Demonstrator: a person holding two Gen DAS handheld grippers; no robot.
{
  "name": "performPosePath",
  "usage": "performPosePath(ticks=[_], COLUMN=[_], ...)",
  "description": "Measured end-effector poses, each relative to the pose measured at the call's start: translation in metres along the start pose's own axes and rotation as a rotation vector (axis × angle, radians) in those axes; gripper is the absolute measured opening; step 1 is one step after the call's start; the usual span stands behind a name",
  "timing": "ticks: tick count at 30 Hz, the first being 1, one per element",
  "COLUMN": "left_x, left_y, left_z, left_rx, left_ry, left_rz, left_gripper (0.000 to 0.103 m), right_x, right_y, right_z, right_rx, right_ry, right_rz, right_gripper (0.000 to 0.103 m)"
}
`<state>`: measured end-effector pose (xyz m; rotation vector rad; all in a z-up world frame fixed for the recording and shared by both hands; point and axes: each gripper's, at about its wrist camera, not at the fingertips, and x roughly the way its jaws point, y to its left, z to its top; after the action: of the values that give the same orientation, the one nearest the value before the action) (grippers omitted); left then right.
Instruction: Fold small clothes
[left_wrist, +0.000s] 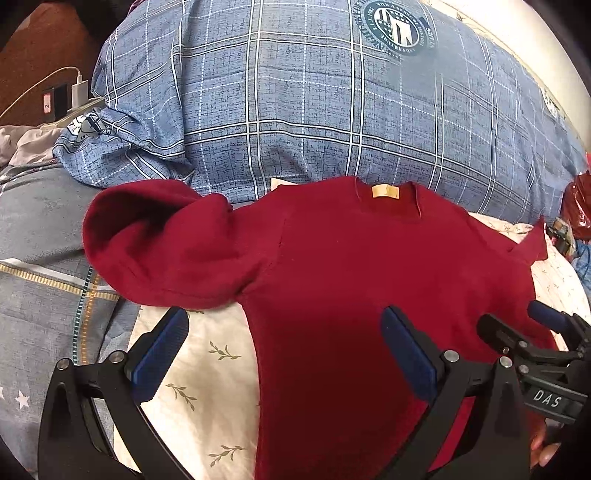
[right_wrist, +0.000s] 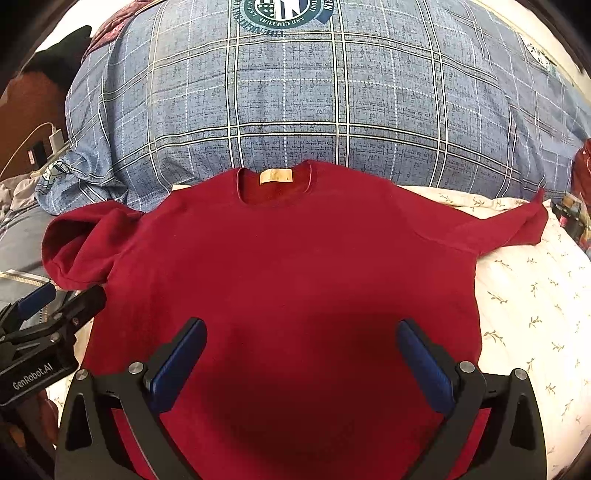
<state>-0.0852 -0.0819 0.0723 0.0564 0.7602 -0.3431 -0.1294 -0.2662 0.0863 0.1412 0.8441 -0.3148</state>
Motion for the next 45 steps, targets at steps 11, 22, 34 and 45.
performPosePath(ticks=[11,22,34,45], left_x=[0.002,0.009,0.01,0.011], left_y=[0.005,0.012,0.016,0.02], left_z=[0.003,0.003,0.003,0.004], left_rx=[-0.032,-0.04,-0.05,-0.062], left_ry=[-0.001,0.013,0.015,0.016], left_rz=[0.021,0.043,0.053,0.061], left_gripper=[0.103,0.103,0.103,0.103], right_x=[-0.005,0.01,0.012,0.017], right_y=[0.002,0.009,0.011,0.017], right_z=[0.003,-0.002,-0.003,-0.003], right_rx=[-0.015,-0.015,-0.017,-0.045], right_ry=[-0.023,0.018,0.026,0.044], right_rz=[0.002,0.026,0.028,0.043], right_gripper=[0.097,0.097,0.098,0.098])
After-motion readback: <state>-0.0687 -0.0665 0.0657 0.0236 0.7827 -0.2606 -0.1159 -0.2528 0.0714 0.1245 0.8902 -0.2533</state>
